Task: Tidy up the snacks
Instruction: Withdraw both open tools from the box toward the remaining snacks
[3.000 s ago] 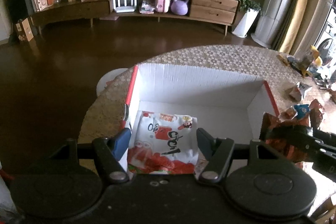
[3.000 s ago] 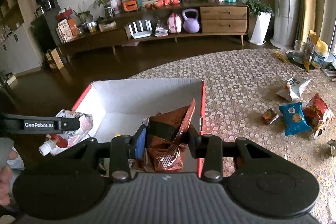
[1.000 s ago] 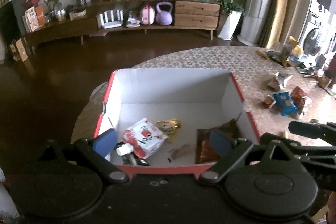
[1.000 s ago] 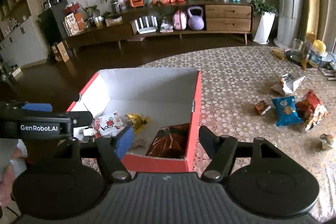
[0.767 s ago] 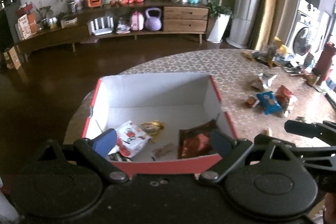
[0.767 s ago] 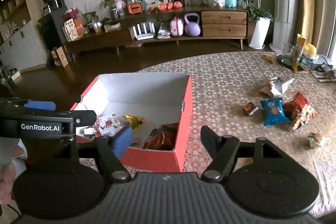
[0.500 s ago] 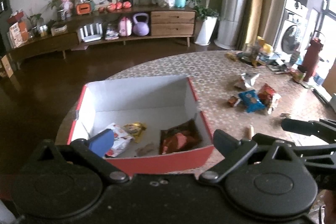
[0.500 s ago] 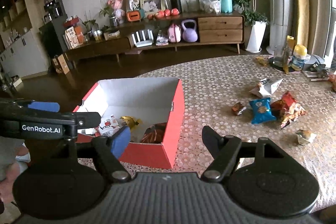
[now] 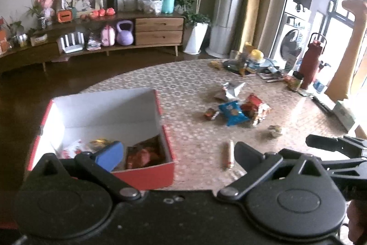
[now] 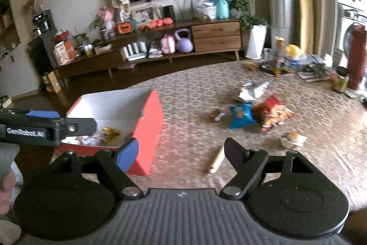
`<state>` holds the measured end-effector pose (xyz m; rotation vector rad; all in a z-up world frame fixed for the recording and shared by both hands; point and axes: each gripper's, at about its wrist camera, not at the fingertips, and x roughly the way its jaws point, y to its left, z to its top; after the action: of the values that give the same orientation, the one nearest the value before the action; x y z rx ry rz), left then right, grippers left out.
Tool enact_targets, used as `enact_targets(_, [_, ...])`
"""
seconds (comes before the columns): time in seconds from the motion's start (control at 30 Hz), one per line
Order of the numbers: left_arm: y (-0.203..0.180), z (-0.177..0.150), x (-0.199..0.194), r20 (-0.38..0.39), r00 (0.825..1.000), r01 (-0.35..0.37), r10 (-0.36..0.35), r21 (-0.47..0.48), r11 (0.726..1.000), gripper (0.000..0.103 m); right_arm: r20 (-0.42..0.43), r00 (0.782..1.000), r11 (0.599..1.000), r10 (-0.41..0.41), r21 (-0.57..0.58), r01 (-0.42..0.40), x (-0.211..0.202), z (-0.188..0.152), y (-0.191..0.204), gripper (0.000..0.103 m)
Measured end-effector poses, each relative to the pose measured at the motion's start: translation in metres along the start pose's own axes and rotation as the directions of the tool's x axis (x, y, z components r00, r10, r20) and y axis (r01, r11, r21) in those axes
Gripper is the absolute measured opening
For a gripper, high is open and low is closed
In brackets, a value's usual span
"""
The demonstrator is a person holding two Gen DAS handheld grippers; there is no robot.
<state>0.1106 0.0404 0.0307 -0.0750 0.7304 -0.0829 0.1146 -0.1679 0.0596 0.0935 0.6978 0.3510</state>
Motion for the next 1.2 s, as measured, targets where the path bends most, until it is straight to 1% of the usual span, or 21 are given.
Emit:
enact_targets(0.17, [-0.012, -0.001, 0.014, 0.004, 0.998, 0.061, -0.061, -0.046, 0.997, 0.103, -0.004, 0.998, 0.998, -0.055, 0.027, 0.055, -0.005, -0.008, -0.038, 0.082])
enact_targets(0.33, [-0.033, -0.005, 0.033, 0.012, 0.997, 0.074, -0.074, -0.025, 0.997, 0.103, -0.013, 0.993, 0.992, -0.115, 0.056, 0.115, -0.002, -0.014, -0.078, 0.082])
enact_targets(0.43, [-0.046, -0.006, 0.048, 0.009, 0.998, 0.056, -0.056, -0.011, 0.998, 0.103, -0.014, 0.989, 0.987, -0.150, 0.060, 0.151, 0.003, -0.016, -0.099, 0.082])
enact_targets(0.6, [-0.061, -0.007, 0.076, -0.031, 0.999, 0.040, -0.041, -0.006, 0.999, 0.103, -0.029, 0.981, 0.980, -0.192, 0.053, 0.194, 0.019, -0.017, -0.128, 0.082])
enact_targets(0.8, [-0.081, -0.010, 0.104, -0.029, 0.999, -0.028, 0.030, 0.069, 0.997, 0.103, -0.070, 0.973, 0.971, -0.222, 0.080, 0.227, 0.046, -0.018, -0.158, 0.082])
enact_targets(1.03, [-0.086, -0.013, 0.140, -0.076, 0.997, 0.000, 0.004, 0.055, 0.998, 0.103, -0.107, 0.967, 0.951, -0.232, 0.187, 0.248, 0.088, -0.010, -0.192, 0.082])
enact_targets(1.2, [-0.092, -0.016, 0.164, -0.096, 0.994, -0.036, 0.043, 0.078, 0.996, 0.103, -0.136, 0.963, 0.941, -0.232, 0.218, 0.258, 0.119, -0.006, -0.205, 0.082])
